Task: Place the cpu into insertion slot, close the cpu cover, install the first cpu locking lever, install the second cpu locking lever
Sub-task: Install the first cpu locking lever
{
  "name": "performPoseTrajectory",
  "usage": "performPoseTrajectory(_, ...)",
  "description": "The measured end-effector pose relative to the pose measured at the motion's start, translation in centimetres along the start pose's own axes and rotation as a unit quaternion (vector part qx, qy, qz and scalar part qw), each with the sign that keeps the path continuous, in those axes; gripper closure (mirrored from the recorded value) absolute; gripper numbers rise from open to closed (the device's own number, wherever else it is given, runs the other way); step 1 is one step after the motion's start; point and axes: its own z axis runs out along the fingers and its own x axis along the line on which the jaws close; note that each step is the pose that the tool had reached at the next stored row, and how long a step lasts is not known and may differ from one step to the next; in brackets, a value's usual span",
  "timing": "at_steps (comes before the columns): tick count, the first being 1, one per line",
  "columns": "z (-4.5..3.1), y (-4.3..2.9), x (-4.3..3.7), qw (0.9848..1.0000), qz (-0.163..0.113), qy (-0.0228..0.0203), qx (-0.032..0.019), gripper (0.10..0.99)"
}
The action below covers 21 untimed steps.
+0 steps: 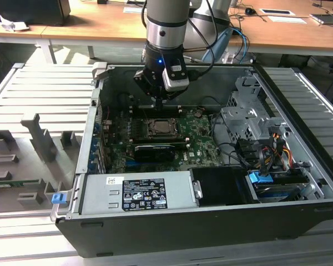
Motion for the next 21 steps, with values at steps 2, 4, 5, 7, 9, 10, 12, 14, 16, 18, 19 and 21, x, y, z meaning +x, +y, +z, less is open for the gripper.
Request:
performPoseTrajectory(2, 0.0, 0.0, 0.0, 0.9999, -0.011, 0.0004, 0.0003, 0.98)
performPoseTrajectory(4, 0.0, 0.0, 0.0, 0.9998, -0.021, 0.0008, 0.0006, 0.98)
performPoseTrajectory(5, 0.0, 0.0, 0.0, 0.9997, -0.025, 0.0009, 0.0007, 0.98)
performPoseTrajectory(7, 0.0, 0.0, 0.0, 0.9994, -0.034, 0.0012, 0.0009, 0.98)
performPoseTrajectory(9, 0.0, 0.0, 0.0, 0.999, -0.044, 0.0016, 0.0012, 0.98)
performPoseTrajectory(10, 0.0, 0.0, 0.0, 0.9988, -0.048, 0.0018, 0.0014, 0.98)
performPoseTrajectory(12, 0.0, 0.0, 0.0, 0.9984, -0.057, 0.0021, 0.0016, 0.98)
performPoseTrajectory(14, 0.0, 0.0, 0.0, 0.998, -0.063, 0.0024, 0.0018, 0.98)
performPoseTrajectory(16, 0.0, 0.0, 0.0, 0.9975, -0.071, 0.0027, 0.002, 0.98)
performPoseTrajectory(18, 0.0, 0.0, 0.0, 0.9971, -0.075, 0.0028, 0.0021, 0.98)
performPoseTrajectory(19, 0.0, 0.0, 0.0, 0.9969, -0.078, 0.0029, 0.0022, 0.98)
performPoseTrajectory(21, 0.0, 0.0, 0.0, 0.9966, -0.083, 0.0031, 0.0024, 0.98)
